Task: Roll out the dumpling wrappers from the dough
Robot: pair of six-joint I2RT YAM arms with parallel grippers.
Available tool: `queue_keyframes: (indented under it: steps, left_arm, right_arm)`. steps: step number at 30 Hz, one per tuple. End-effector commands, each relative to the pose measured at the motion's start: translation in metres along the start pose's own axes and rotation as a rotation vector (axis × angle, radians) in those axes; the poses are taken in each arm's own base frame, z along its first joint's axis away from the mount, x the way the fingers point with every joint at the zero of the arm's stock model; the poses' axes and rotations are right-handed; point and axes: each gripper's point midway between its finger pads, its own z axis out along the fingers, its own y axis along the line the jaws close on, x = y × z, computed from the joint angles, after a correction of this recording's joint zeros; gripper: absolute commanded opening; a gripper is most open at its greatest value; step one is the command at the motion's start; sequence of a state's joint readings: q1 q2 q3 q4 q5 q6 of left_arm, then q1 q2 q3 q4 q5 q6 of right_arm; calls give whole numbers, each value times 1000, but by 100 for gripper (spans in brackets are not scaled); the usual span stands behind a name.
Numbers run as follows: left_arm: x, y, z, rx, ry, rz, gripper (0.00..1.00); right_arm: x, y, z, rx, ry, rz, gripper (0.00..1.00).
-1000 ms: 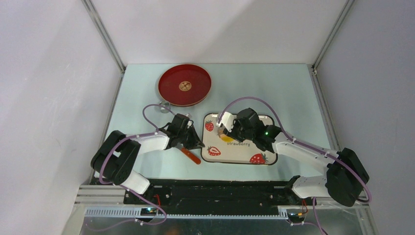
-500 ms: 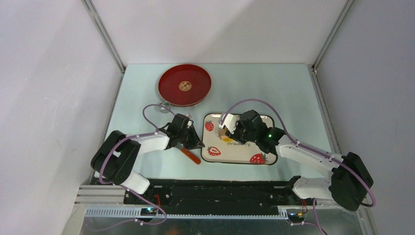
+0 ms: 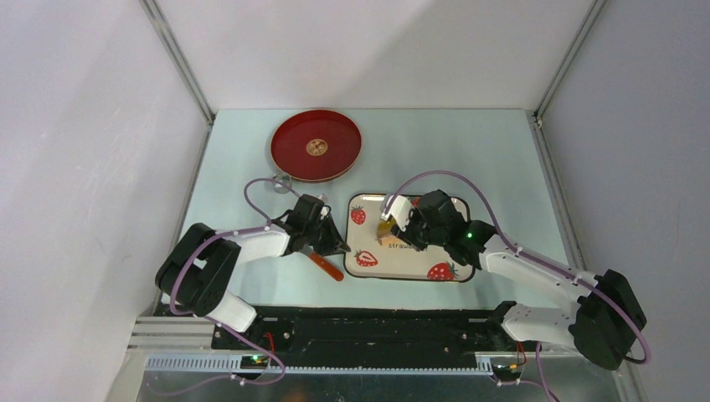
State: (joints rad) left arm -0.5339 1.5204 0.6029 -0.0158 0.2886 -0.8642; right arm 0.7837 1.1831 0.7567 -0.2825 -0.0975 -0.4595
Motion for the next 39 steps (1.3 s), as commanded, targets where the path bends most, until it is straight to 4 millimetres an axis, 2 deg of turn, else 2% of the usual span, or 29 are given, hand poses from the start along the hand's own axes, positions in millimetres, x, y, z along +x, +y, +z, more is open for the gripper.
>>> queue_keyframes:
  steps: [1,4,6,8,11,12,13,15,16,18,19,20,21,22,23,24,26,27,28,29,30,31,32,33,39]
  left_arm:
    - [10,53,3,-198,-1,-38,0]
    - [10,53,3,-197,-2,-38,0]
    - [10,53,3,-197,-2,-38,0]
    - [10,53,3,-197,-2,-38,0]
    - [10,53,3,-198,-2,-38,0]
    - [10,53,3,-198,-1,-38,0]
    - [10,53,3,-197,-2,-37,0]
    - [10,53,3,-198,-2,-38,0]
    - [10,53,3,-197,-2,-38,0]
    - [10,53,3,-199,-1,-38,0]
    - [10,53,3,-198,-1,-38,0]
    - [10,53,3,-198,0,-36,0]
    - [10,53,3,-199,0,-38,0]
    - [10,53,3,-199,0,-37,0]
    - [10,53,3,-198,-1,-38,0]
    - [10,53,3,-197,-2,-38,0]
    - [10,53,3,-198,-2,-38,0]
    - [10,53,3,-197,-1,-38,0]
    - [10,53,3,-198,-1,-39,0]
    - [10,53,3,-197,-2,-38,0]
    - [10,53,3,-198,-1,-38,0]
    - [10,53,3,-198,-2,-38,0]
    - [10,53,3,-197,-2,-37,0]
    - [10,53,3,-198,-3,-39,0]
    - [10,54,1,-196,-3,-39,0]
  right_arm:
    - [83,46,-17,-157,306,185,0]
    - [58,16,-20,-70,222,204,0]
    - [33,-7,-28,4,137,224,0]
    - [6,-31,-42,84,33,260,0]
    - [-36,-61,-77,160,-165,311,0]
    - [-44,-65,-85,164,-211,340,0]
    - [-51,-78,-100,211,-266,365,0]
    - [-53,-91,-119,257,-326,430,0]
    - [-56,-91,-126,252,-353,460,0]
    - [-42,-108,-138,295,-362,556,0]
    - [-38,-108,-139,280,-363,610,0]
    - [-26,-120,-144,315,-354,670,0]
    - [-23,-117,-143,285,-357,737,0]
    - [-8,-128,-147,313,-342,809,0]
    - [-4,-130,-148,304,-348,882,0]
    - [10,-138,-149,340,-330,952,0]
    - [28,-147,-148,369,-320,1103,0]
    - [32,-146,-144,342,-329,1191,0]
    - [46,-155,-145,361,-334,1272,0]
    - [53,-152,-137,310,-334,1382,0]
    - [65,-163,-143,335,-368,1442,0]
    - [73,-159,-137,283,-377,1542,0]
    - [83,-170,-144,310,-421,1576,0]
    - [94,-170,-143,294,-437,1650,0]
    - [134,-187,-150,388,-436,1698,0]
